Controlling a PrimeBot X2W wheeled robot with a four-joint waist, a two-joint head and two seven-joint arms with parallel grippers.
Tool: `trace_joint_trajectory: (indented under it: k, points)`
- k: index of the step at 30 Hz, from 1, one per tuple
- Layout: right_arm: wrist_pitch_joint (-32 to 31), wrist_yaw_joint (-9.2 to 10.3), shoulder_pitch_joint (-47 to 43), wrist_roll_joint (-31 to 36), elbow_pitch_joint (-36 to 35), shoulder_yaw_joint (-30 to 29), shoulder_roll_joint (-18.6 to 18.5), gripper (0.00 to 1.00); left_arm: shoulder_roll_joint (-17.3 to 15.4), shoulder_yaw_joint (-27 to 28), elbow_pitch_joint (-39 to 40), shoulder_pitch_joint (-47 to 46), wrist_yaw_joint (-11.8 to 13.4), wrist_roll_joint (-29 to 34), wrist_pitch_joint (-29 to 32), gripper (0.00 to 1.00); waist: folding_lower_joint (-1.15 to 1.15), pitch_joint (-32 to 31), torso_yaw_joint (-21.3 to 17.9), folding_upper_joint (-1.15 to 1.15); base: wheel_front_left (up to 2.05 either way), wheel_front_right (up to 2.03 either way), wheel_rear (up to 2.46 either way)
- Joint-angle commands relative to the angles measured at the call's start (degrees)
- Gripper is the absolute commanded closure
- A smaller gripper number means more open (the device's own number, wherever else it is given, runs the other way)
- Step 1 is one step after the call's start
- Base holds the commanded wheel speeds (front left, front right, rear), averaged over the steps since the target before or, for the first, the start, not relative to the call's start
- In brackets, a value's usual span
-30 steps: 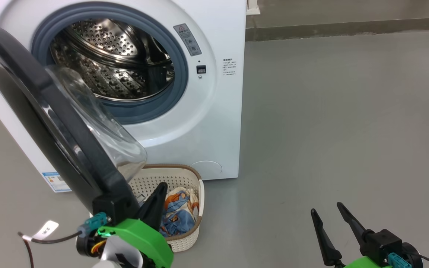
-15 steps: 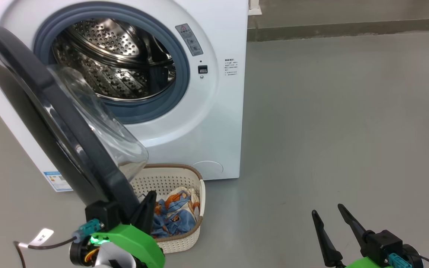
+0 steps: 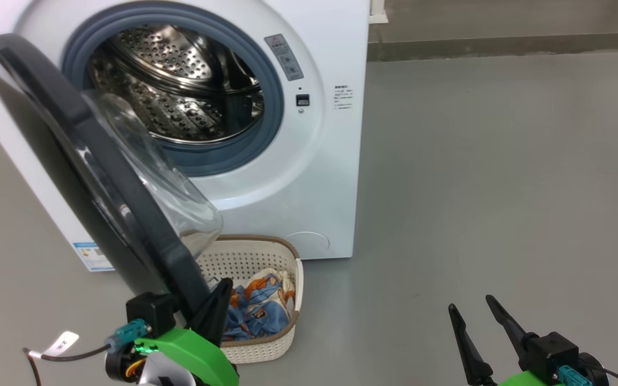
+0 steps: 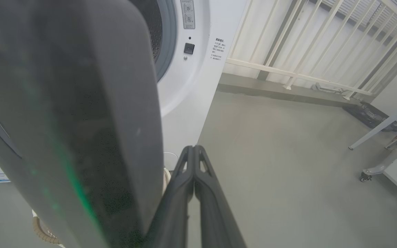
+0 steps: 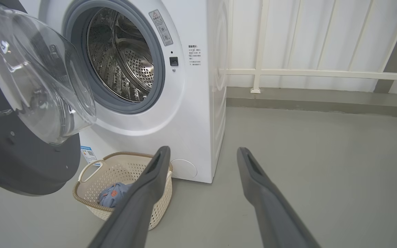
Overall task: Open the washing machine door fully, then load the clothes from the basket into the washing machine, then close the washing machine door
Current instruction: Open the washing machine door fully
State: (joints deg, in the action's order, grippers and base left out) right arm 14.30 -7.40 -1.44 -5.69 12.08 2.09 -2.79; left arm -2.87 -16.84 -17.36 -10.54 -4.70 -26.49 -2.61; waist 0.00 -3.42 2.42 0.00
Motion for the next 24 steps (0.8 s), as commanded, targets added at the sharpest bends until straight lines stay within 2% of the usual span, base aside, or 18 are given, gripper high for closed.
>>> trace_joint_trajectory:
  k: [1, 17, 24]
  points:
    - [0.70, -0.09, 1.28, -0.39, -1.12, 1.53, -0.09, 0.00, -1.22, 1.98, 1.02, -2.54, 0.55, -0.38, -0.81, 1.00, 0.00, -0.14, 0.93, 0.00, 0.00, 0.00, 0.00]
    - [0.70, -0.09, 0.82, -1.10, -0.30, 3.33, -0.09, 0.00, -2.17, 2.46, 0.45, -1.62, 1.68, -0.92, -1.56, 1.00, 0.00, -1.01, 7.48, 0.00, 0.00, 0.00, 0.00]
    - [0.70, -0.09, 0.63, -1.63, -0.11, 4.01, -0.09, 0.00, -2.75, 2.56, 0.45, -1.05, 2.16, -1.11, -1.60, 1.00, 0.00, -1.49, 11.54, 0.00, 0.00, 0.00, 0.00]
